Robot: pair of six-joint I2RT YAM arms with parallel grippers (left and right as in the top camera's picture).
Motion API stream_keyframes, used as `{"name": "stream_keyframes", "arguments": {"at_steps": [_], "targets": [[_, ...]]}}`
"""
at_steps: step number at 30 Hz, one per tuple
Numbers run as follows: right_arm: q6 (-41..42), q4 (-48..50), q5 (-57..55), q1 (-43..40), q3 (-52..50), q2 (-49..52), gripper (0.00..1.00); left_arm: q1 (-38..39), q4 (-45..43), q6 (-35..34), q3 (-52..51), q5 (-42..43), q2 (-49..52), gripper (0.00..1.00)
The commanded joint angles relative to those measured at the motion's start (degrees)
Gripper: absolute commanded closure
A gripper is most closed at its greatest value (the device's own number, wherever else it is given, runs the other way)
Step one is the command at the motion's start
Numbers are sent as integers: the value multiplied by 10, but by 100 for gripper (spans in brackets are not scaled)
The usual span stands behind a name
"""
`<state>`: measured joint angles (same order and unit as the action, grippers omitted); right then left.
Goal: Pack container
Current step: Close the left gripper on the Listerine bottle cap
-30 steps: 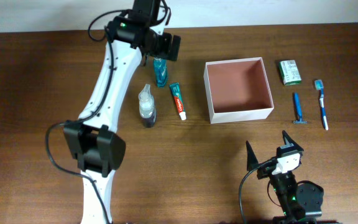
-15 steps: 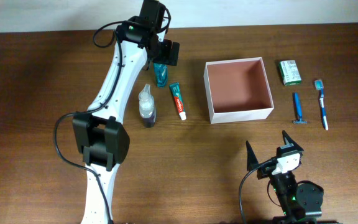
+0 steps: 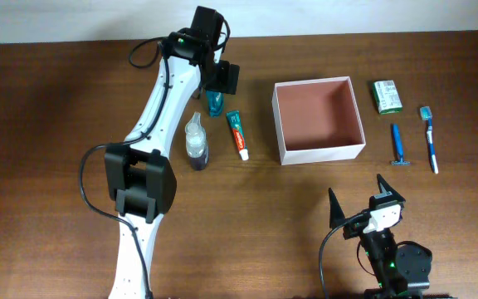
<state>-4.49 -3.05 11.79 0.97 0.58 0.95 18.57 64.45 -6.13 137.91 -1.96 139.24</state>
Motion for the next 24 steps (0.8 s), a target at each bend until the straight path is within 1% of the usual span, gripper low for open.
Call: {"name": "stream_keyframes", "arguments": {"at_steps": [1,14,15,16,17,20,21,23,24], "targets": [[2,-4,-5,6,-2,-2,1,-1,2,-7,7,-4,2,1],[2,-4,-5,6,-2,-2,1,-1,2,-7,7,-5,2,1],[2,-4,-5,6,-2,-2,1,-1,3,-7,7,-5,2,10],[2,-4,-5,6,-2,-2,1,-1,3,-7,7,-5,2,23],[2,-4,-5,6,-2,-2,1,-1,3,-7,7,-5,2,27],[2,-4,-5,6,-2,-2,1,-1,2,-7,7,-5,2,36],[2,-4,-5,6,-2,-2,1,-1,3,-7,7,-5,2,40],[2,-4,-5,6,-2,-2,1,-1,3,-7,7,-5,2,42],[2,-4,-5,6,-2,-2,1,-1,3,-7,7,-5,2,46]]}}
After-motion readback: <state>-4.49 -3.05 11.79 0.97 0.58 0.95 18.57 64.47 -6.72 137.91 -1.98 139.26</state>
